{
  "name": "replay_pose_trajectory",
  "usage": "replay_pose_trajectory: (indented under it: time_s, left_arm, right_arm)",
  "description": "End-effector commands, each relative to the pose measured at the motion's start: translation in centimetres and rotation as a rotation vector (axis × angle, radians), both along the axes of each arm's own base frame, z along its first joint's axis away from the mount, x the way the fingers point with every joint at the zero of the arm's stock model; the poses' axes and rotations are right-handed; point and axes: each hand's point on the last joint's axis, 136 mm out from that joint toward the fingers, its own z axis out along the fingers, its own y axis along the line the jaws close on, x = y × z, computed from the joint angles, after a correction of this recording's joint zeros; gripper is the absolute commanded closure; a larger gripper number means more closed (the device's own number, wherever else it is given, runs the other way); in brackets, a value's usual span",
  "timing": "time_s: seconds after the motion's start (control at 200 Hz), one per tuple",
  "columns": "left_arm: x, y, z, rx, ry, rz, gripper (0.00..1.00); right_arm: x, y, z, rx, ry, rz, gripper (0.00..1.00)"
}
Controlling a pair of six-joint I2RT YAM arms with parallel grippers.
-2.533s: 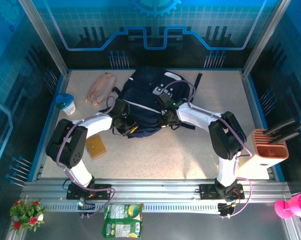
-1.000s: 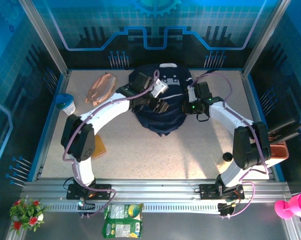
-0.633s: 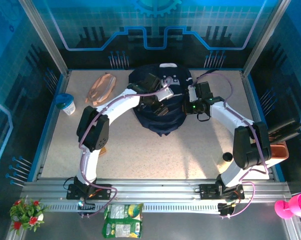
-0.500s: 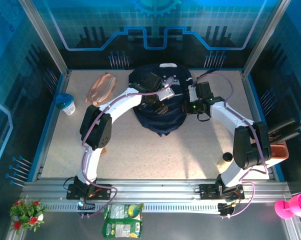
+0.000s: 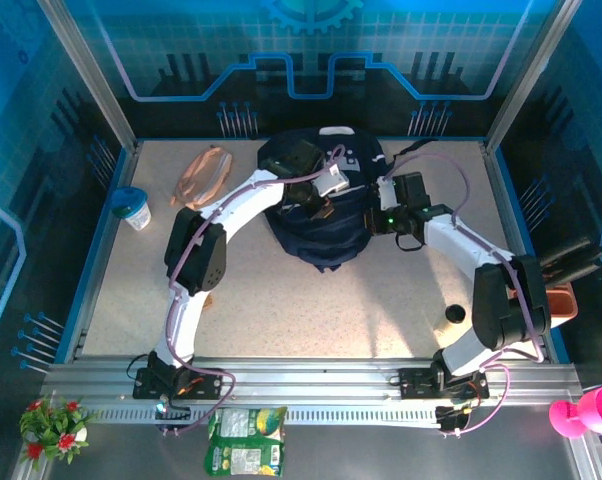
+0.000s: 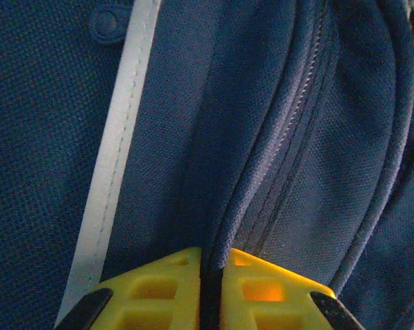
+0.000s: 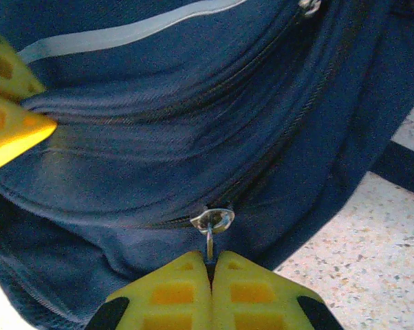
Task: Pack the student bag
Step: Unzip the student bag at the top-center of the table.
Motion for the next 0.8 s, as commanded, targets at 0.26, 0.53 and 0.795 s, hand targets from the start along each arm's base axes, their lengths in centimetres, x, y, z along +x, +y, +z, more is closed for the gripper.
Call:
replay_pose_trajectory:
  time_s: [0.26, 0.53, 0.795]
  left_arm:
    - [1.4, -3.0, 6.5, -0.277, -0.013, 0.038, 0.94]
    - [2.5, -3.3, 8.8, -0.448, 0.02, 0.11, 0.99]
    - [3.1, -2.2, 9.1, -0.505, 0.03, 0.151, 1.0]
  right_arm:
    - [-4.0, 8.2, 1.3, 0.049, -0.065, 0.16, 1.0]
    - [-3.9, 12.5, -0.1, 0.153, -0.066, 0.123, 1.0]
    - [-3.8, 10.7, 1.1, 0.274, -0.112, -0.008, 0.94]
